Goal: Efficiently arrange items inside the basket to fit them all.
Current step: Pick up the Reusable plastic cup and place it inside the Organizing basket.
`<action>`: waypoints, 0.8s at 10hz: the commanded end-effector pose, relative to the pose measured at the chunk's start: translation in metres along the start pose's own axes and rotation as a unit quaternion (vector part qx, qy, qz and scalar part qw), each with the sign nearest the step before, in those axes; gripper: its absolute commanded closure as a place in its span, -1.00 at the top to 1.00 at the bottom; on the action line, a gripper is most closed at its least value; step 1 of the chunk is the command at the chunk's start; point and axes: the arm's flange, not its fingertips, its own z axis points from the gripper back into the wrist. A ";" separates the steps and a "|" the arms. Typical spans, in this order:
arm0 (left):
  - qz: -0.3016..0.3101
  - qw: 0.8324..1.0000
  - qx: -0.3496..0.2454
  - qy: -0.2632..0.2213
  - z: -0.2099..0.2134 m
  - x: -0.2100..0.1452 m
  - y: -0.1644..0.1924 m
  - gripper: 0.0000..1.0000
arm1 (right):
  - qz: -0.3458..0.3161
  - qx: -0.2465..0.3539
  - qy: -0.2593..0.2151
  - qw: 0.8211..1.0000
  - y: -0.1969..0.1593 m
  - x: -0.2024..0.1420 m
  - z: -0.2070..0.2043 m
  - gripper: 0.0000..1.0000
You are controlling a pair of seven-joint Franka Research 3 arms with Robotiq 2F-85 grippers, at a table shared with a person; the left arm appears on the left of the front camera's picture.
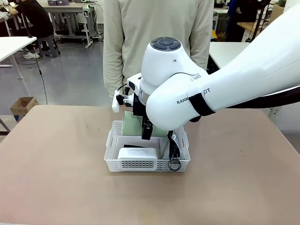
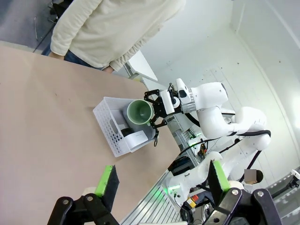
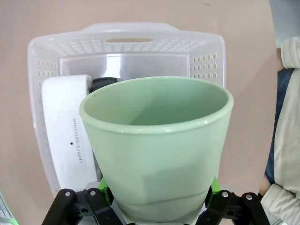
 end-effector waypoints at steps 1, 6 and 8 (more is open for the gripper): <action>-0.012 1.000 -0.009 -0.007 -0.001 0.000 -0.001 1.00 | -0.018 0.003 -0.021 1.000 -0.012 -0.007 -0.009 0.73; -0.012 1.000 -0.009 -0.007 -0.001 0.000 -0.001 1.00 | -0.026 0.028 -0.054 0.998 -0.029 0.004 -0.024 0.73; -0.012 1.000 -0.009 -0.007 -0.001 0.000 -0.001 1.00 | -0.022 0.040 -0.040 0.998 -0.031 0.010 -0.031 0.73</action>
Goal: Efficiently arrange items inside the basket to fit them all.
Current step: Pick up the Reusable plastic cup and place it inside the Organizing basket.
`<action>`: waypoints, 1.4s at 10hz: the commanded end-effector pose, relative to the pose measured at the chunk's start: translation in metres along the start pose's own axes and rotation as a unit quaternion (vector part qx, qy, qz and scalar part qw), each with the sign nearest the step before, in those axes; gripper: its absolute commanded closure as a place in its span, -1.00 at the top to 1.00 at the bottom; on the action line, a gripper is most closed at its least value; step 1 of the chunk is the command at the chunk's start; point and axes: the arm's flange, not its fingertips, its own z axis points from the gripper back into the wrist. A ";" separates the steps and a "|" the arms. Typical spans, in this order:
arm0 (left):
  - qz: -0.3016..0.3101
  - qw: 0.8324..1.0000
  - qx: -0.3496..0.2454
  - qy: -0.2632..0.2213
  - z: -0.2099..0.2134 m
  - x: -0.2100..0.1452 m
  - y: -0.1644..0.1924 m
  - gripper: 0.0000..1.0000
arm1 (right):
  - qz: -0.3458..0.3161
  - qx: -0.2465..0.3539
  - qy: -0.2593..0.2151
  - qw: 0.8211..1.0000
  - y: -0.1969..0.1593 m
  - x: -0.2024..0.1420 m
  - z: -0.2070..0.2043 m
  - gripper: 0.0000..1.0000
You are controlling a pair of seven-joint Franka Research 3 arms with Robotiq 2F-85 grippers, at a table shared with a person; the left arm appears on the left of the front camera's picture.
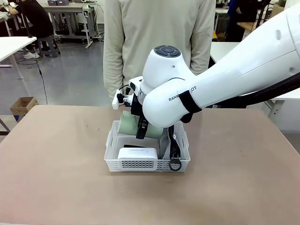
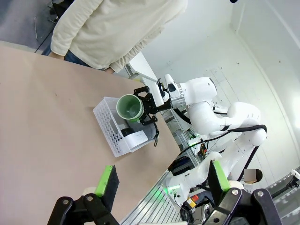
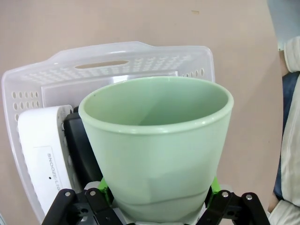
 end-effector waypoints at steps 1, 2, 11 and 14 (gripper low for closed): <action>-0.012 1.000 -0.009 -0.007 -0.001 0.000 -0.001 1.00 | 0.011 0.013 0.001 1.000 -0.010 0.001 0.000 0.73; -0.012 1.000 -0.009 -0.007 -0.001 0.000 -0.001 1.00 | 0.017 0.010 0.007 1.000 -0.010 0.001 -0.002 0.73; -0.012 1.000 -0.009 -0.007 -0.001 0.000 -0.001 1.00 | 0.042 0.039 0.026 0.998 -0.018 0.000 -0.021 0.73; -0.012 1.000 -0.009 -0.007 -0.001 0.000 -0.001 1.00 | 0.054 0.052 0.027 0.997 -0.018 0.000 -0.024 1.00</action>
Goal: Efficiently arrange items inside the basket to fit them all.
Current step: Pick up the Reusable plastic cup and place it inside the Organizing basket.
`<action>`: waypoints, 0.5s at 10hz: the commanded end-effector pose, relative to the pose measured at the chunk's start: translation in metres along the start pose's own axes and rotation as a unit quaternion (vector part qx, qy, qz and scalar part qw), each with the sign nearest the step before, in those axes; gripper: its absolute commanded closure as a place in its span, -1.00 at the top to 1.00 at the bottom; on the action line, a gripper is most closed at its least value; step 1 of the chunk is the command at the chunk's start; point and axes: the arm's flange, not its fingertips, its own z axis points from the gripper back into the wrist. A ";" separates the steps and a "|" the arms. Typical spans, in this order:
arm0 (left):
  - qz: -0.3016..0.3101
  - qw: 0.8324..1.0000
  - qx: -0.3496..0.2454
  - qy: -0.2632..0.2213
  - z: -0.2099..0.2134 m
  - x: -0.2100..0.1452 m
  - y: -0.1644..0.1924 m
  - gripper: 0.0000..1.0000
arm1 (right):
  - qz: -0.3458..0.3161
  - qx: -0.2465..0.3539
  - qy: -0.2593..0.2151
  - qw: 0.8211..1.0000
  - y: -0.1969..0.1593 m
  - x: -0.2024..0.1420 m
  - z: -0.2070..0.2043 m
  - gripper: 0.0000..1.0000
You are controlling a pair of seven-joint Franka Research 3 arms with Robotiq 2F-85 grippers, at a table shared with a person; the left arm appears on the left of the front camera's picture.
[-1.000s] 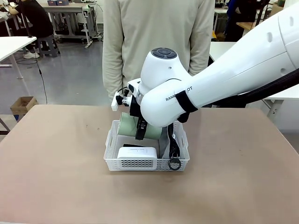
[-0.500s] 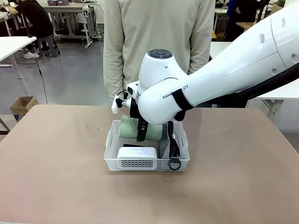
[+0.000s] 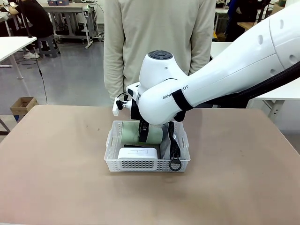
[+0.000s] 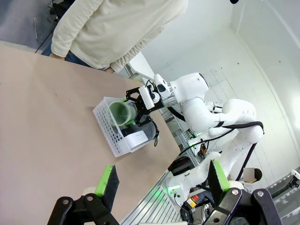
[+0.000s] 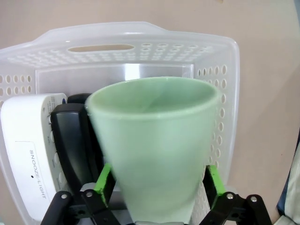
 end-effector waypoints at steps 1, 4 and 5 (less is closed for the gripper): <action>-0.012 1.000 -0.009 -0.007 -0.001 0.000 -0.001 1.00 | 0.014 0.013 -0.005 1.000 -0.006 -0.001 0.004 1.00; -0.012 1.000 -0.009 -0.007 -0.001 0.000 -0.001 1.00 | 0.015 0.013 -0.008 1.000 -0.005 0.000 0.004 1.00; -0.012 1.000 -0.009 -0.007 -0.001 0.000 -0.001 1.00 | 0.017 0.013 -0.007 1.000 -0.004 0.001 0.005 1.00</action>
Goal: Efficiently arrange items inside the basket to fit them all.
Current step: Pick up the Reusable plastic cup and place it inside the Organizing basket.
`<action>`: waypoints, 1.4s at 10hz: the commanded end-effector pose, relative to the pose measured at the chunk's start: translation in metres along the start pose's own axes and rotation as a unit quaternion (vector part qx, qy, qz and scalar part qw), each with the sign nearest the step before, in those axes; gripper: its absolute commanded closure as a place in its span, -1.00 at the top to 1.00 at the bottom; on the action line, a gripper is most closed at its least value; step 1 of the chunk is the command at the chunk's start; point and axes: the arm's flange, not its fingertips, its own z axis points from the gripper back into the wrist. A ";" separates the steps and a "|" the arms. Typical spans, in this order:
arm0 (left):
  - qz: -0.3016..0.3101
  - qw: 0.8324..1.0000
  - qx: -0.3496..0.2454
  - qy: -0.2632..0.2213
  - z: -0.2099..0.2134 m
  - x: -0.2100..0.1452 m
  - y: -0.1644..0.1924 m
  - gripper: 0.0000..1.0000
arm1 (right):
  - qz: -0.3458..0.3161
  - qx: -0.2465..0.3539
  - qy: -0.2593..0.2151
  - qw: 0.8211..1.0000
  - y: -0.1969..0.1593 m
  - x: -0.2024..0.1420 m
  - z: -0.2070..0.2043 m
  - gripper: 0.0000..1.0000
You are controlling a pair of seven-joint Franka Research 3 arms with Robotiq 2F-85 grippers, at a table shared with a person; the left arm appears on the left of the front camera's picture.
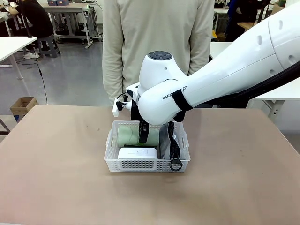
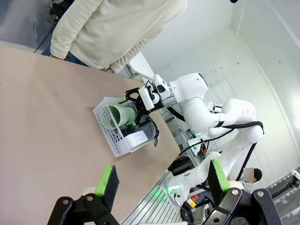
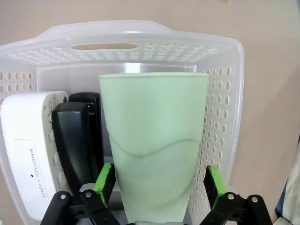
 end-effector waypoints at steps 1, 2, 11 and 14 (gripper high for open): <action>-0.012 1.000 -0.009 -0.007 -0.001 0.000 -0.001 1.00 | 0.012 0.010 -0.009 1.000 -0.003 0.000 0.010 1.00; -0.012 1.000 -0.009 -0.007 -0.001 0.000 -0.001 1.00 | 0.015 0.007 -0.017 1.000 -0.001 -0.001 0.019 1.00; -0.012 1.000 -0.009 -0.007 -0.001 0.000 -0.001 1.00 | -0.281 0.074 -0.296 0.910 0.117 -0.197 0.158 1.00; -0.012 1.000 -0.009 -0.007 -0.001 0.000 -0.001 1.00 | -0.369 0.157 -0.408 0.820 0.154 -0.322 0.166 1.00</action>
